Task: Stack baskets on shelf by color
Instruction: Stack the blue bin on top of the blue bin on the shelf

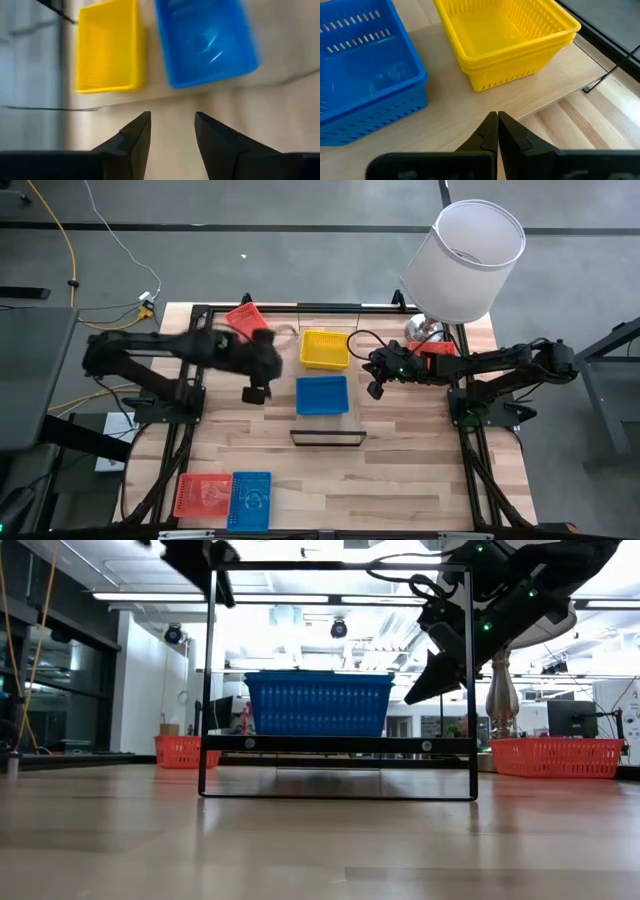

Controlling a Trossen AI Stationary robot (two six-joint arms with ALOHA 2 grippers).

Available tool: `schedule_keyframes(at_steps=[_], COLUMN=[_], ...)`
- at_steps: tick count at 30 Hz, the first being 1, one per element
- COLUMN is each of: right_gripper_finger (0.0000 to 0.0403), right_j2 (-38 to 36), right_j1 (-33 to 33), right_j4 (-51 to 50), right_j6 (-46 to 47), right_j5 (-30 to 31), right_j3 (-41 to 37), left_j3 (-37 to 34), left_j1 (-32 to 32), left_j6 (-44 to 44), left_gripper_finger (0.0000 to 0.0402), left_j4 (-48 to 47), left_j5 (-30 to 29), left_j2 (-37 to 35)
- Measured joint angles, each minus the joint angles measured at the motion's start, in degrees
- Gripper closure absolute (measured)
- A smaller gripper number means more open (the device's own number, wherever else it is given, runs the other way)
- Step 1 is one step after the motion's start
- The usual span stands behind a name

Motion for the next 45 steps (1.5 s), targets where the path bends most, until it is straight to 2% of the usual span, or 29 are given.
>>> schedule_keyframes(at_steps=[3, 6, 9, 14, 19, 24, 29, 34, 45], right_gripper_finger=[0.0403, 0.0403, 0.0403, 0.0403, 0.0403, 0.0403, 0.0403, 0.0403, 0.0403], right_j2=[0.0, 0.0, 0.0, -0.01, 0.0, 0.0, 0.0, 0.0, 0.0], right_j1=[0.0, 0.0, 0.0, 0.0, -0.01, 0.0, 0.0, -0.01, 0.0], right_j4=[-0.47, -0.87, -1.09, -1.12, -1.42, -1.31, -1.42, -1.9, -2.38], right_j6=[0.0, -0.04, -1.25, -1.27, -1.01, -1.01, -1.05, -1.07, -1.51], right_j5=[-0.24, -0.26, -0.33, -0.35, -0.37, -0.26, -0.26, -0.22, -0.11], right_j3=[0.0, 0.0, 0.0, 0.0, 0.0, 0.0, 0.0, 0.0, -0.04], left_j3=[-4.67, -11.39, -18.16, -25.66, -26.57, -26.58, -26.57, -24.62, -22.57], left_j1=[2.43, 0.77, -5.03, -19.06, -33.66, -42.05, -44.08, -44.09, -43.81], left_j6=[-5.63, -9.76, -15.55, -28.31, -39.85, -47.44, -51.23, -51.33, -52.92], left_gripper_finger=[0.026, 0.026, 0.026, 0.026, 0.026, 0.026, 0.026, 0.026, 0.026], left_j4=[4.87, 8.09, 10.05, 13.89, 19.41, 23.08, 25.32, 27.72, 25.84], left_j5=[10.71, 14.1, 13.88, 13.54, 8.04, 4.0, 3.76, 4.88, 6.84], left_j2=[-5.79, -10.45, -12.86, -12.29, -6.83, -0.45, 5.19, 9.57, 14.2])
